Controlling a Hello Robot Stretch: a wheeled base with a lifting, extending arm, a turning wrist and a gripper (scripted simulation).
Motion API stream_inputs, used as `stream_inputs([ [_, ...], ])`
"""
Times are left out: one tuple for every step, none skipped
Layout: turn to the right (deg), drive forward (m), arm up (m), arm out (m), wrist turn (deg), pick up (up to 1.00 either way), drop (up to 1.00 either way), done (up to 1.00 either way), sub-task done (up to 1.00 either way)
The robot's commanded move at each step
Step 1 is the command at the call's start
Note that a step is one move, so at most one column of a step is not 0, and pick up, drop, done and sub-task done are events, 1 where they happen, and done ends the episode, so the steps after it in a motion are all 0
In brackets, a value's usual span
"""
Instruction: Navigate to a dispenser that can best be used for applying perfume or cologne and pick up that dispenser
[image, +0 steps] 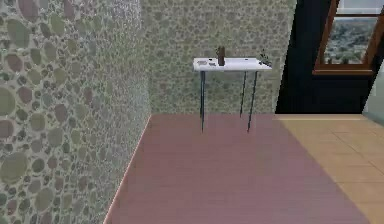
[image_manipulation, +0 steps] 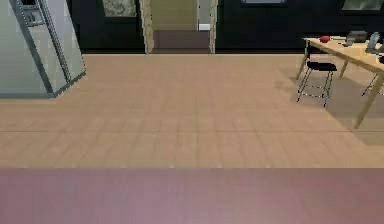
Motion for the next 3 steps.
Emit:
stream_inputs([
  [45.0,0.0,0.0,0.0,0.0,0.0,0.0,0.0,0.0],
  [45.0,0.0,0.0,0.0,0.0,0.0,0.0,0.0,0.0],
  [45.0,0.0,0.0,0.0,0.0,0.0,0.0,0.0,0.0],
])
